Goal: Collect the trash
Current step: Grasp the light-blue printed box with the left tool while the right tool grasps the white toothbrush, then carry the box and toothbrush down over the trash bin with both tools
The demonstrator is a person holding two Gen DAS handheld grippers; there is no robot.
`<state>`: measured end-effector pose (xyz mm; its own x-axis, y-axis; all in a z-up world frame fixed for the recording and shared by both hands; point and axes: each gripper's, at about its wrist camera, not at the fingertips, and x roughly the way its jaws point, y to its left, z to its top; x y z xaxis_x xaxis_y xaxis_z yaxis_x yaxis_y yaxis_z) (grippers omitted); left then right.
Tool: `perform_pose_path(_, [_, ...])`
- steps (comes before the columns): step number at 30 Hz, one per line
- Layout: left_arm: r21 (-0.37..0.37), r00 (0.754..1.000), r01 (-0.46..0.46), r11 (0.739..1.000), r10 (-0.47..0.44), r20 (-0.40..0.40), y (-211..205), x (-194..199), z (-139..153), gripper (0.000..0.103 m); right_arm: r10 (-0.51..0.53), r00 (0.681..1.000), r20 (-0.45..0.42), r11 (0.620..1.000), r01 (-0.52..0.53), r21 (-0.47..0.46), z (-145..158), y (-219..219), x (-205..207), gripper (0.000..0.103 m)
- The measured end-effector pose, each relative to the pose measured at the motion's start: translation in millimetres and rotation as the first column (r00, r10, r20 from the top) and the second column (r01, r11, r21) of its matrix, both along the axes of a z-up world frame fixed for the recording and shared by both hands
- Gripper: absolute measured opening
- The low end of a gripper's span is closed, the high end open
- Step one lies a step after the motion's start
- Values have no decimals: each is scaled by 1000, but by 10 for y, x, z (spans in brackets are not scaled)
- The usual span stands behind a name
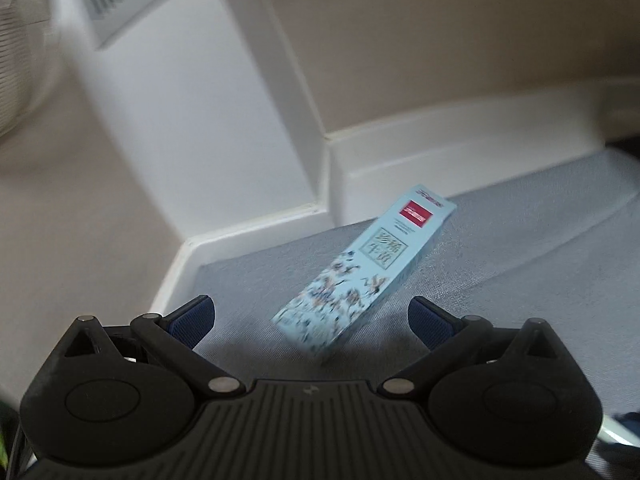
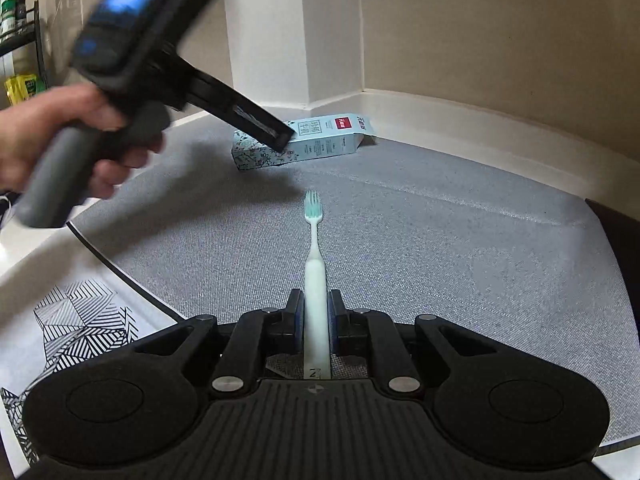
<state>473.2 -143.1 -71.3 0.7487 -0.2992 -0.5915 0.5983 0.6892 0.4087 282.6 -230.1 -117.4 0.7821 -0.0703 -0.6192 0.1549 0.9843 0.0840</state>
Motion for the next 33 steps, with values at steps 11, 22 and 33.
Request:
perform_pose_path(11, [-3,989,-113,994,112,-96,-23,297,-83,46,-12,1000,-3,1000,11,-26,-12,50,15,14])
perform_pose_path(22, [-178,972,-233,956,234,-16,1137,-910,848,43,-92,993,77,993,86,81,78,-122,-179,13])
perform_pose_path(33, [-295,958,-276,915,287,-7,1905,-2695,1262,43,7,988,154,995,-22,98,559,293,-1070,13])
